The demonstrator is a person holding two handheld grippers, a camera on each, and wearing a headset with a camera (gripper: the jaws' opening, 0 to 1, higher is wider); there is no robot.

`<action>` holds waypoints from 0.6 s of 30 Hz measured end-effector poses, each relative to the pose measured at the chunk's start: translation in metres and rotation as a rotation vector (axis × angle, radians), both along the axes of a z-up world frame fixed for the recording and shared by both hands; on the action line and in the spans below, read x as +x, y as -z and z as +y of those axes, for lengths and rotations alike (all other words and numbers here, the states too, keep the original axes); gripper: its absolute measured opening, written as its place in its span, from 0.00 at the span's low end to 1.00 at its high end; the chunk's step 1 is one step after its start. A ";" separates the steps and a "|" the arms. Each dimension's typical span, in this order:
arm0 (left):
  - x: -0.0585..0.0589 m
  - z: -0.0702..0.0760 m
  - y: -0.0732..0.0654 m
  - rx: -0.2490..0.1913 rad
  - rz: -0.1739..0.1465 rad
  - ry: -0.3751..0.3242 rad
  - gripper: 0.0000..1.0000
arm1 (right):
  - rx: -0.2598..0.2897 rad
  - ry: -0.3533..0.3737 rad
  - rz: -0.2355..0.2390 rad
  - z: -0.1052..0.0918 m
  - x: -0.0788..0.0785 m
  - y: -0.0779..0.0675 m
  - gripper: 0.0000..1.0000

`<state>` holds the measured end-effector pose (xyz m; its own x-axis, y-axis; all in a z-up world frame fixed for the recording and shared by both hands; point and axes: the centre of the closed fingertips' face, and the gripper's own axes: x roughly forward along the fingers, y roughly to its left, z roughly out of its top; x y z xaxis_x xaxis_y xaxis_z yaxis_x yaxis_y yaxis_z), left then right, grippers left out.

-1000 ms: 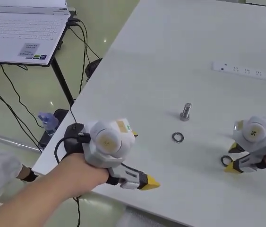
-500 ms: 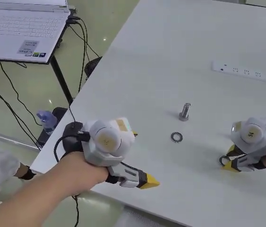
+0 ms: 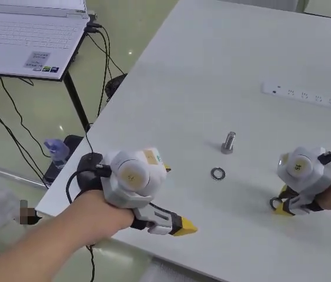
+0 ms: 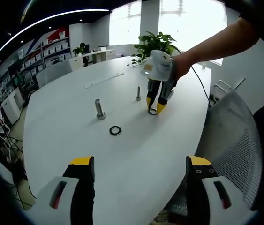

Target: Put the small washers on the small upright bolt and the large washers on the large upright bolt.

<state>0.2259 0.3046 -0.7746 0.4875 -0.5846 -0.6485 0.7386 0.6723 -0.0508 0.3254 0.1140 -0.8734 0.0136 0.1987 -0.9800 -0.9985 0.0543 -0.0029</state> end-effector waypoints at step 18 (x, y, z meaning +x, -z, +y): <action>-0.008 0.003 0.000 -0.001 0.000 -0.011 0.79 | 0.005 0.041 0.010 0.002 0.002 -0.017 0.21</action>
